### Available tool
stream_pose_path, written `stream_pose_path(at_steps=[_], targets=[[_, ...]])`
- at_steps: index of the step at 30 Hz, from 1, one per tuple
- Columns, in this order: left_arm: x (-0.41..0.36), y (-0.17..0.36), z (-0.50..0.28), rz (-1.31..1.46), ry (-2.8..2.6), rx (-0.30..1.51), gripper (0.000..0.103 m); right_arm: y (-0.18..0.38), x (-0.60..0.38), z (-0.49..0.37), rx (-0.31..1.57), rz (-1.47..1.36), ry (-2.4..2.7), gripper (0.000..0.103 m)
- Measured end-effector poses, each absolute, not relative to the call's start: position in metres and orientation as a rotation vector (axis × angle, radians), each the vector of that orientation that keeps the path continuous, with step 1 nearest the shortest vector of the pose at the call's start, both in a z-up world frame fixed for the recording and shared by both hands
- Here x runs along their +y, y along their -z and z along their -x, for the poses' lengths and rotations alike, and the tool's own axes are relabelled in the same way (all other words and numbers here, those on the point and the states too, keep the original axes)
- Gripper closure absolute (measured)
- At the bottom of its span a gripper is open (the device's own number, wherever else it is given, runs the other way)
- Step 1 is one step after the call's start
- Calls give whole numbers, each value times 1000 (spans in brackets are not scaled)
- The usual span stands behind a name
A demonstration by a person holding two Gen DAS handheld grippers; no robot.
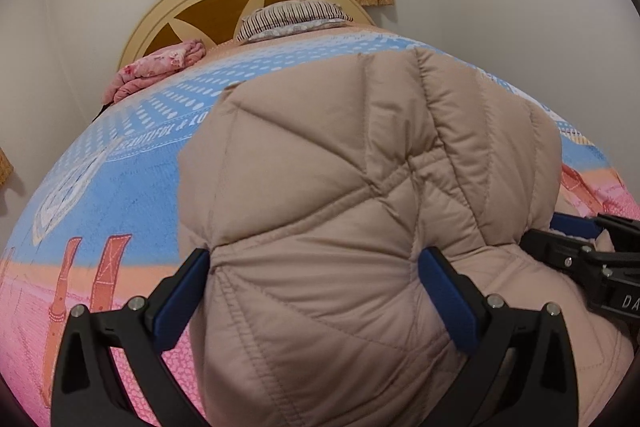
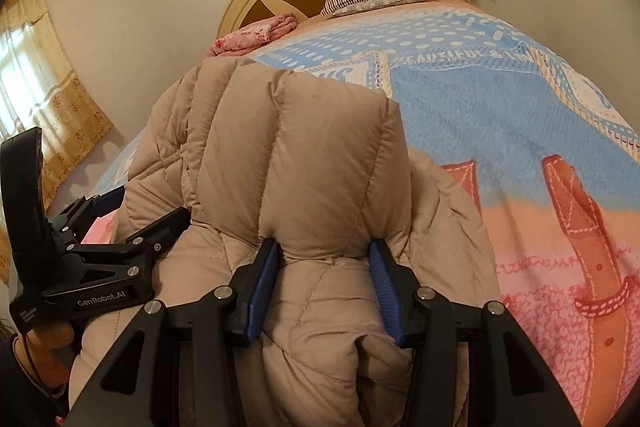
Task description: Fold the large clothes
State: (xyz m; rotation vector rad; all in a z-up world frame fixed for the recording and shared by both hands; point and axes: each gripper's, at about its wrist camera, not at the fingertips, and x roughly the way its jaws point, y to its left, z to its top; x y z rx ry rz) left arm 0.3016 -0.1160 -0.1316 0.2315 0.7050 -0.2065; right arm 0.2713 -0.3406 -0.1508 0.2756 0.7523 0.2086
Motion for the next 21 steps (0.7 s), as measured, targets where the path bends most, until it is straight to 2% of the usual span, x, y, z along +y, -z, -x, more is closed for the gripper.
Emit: stream_pose_path(at_steps=[21], targets=[[-116,145,-308,-198,215,701,0,165,-341,-272,752,-299,-212,55]])
